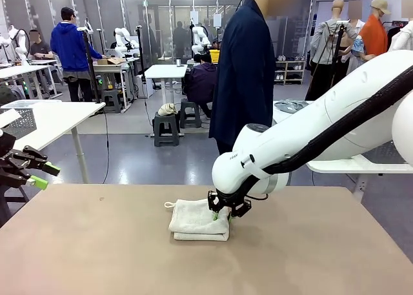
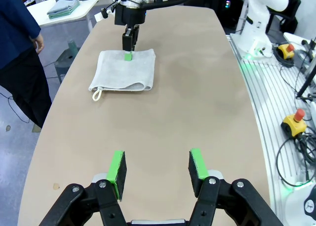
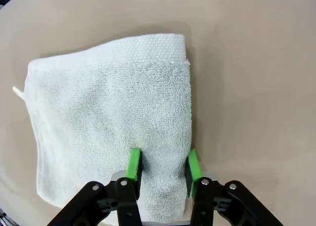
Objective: Fold the towels and place them in the basket.
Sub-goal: Place the folded Towel with hook on the right side of the table.
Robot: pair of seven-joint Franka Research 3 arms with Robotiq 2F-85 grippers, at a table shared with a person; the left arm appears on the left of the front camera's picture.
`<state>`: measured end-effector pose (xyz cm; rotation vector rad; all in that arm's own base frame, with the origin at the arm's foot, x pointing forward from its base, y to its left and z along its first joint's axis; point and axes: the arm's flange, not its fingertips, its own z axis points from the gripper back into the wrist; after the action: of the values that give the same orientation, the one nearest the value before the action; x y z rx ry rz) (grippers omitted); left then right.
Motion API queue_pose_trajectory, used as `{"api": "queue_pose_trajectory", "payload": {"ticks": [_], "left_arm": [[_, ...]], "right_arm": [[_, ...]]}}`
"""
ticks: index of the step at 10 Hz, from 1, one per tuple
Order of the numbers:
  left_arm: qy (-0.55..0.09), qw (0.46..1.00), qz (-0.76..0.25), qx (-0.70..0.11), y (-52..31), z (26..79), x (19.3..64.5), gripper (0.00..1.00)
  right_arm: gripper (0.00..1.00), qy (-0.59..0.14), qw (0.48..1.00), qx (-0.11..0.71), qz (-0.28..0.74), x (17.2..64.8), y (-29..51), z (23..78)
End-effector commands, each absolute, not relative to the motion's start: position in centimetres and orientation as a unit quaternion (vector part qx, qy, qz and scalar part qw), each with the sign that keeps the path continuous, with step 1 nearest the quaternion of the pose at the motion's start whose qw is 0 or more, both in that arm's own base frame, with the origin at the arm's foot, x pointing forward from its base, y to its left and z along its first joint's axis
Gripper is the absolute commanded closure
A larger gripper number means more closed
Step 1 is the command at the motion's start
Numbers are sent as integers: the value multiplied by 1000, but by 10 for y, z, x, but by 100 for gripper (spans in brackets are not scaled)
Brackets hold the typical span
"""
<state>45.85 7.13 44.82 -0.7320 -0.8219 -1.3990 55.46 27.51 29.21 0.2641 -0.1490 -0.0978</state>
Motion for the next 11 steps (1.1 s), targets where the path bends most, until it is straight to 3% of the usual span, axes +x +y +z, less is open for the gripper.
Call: {"api": "queue_pose_trajectory", "payload": {"ticks": [1, 2, 3, 4, 11], "left_arm": [[-362, 629, -610, -317, 71, 449, 456, 34], [-362, 629, -610, -317, 71, 449, 456, 34], [-362, 629, -610, -317, 71, 449, 456, 34], [-362, 629, -610, -317, 71, 449, 456, 34], [-362, 629, -610, -317, 71, 449, 456, 34]], "right_arm": [[60, -81, 986, 140, -41, 558, 276, 289], [95, -78, 987, 136, -42, 558, 276, 288], [80, -75, 987, 133, -41, 557, 276, 289], [100, -73, 988, 127, -41, 556, 276, 289], [100, -74, 988, 131, -45, 555, 276, 293]]}}
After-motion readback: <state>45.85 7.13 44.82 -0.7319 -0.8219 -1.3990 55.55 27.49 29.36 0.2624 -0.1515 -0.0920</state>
